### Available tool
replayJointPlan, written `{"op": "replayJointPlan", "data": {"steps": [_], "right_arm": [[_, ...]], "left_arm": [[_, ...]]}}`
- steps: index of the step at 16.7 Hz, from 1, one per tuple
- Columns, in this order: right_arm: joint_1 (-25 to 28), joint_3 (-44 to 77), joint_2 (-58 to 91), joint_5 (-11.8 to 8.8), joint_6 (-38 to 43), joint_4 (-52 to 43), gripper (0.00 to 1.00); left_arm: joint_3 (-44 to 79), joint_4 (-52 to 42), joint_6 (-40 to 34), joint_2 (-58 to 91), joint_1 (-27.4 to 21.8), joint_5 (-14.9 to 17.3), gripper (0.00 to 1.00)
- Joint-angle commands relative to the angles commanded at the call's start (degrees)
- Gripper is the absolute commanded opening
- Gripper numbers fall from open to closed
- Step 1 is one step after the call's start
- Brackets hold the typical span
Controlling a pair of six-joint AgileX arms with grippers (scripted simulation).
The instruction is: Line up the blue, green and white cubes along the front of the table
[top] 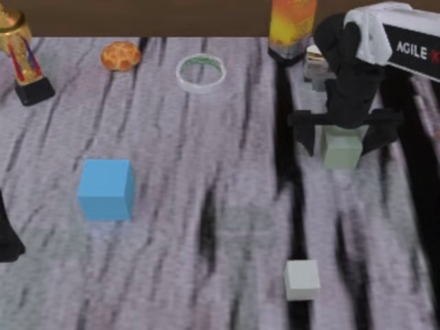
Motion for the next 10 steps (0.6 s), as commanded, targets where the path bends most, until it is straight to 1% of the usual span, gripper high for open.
{"op": "replayJointPlan", "data": {"steps": [8,9,10], "right_arm": [[0.00,0.00,0.00,0.00,0.00,0.00,0.02],[0.00,0.00,0.00,0.00,0.00,0.00,0.00],[0.00,0.00,0.00,0.00,0.00,0.00,0.00]], "left_arm": [[0.00,0.00,0.00,0.00,0.00,0.00,1.00],[0.00,0.00,0.00,0.00,0.00,0.00,1.00],[0.00,0.00,0.00,0.00,0.00,0.00,1.00]]}}
